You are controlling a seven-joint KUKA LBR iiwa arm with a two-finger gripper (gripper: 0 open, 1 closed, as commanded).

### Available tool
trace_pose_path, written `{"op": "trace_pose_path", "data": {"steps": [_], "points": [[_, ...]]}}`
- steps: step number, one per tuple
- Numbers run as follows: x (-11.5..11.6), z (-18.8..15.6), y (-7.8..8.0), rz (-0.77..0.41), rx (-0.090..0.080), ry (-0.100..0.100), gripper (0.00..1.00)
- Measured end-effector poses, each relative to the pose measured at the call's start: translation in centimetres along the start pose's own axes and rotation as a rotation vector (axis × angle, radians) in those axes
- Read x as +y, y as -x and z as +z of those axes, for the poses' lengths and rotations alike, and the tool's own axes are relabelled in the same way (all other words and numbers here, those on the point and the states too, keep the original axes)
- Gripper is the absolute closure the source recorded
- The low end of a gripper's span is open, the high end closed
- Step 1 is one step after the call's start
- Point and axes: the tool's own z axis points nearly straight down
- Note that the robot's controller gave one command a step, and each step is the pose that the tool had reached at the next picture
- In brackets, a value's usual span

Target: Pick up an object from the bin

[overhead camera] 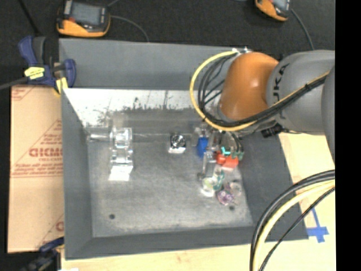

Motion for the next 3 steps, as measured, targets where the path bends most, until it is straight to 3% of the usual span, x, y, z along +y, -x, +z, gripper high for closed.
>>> {"op": "trace_pose_path", "data": {"steps": [1, 2, 3], "points": [[-7.1, 6.2, -2.6, -0.125, -0.007, -0.002, 0.0], [-4.4, 3.1, -6.0, -0.191, -0.006, -0.001, 0.0], [-9.4, 2.9, -7.1, -0.277, -0.004, -0.003, 0.0]]}}
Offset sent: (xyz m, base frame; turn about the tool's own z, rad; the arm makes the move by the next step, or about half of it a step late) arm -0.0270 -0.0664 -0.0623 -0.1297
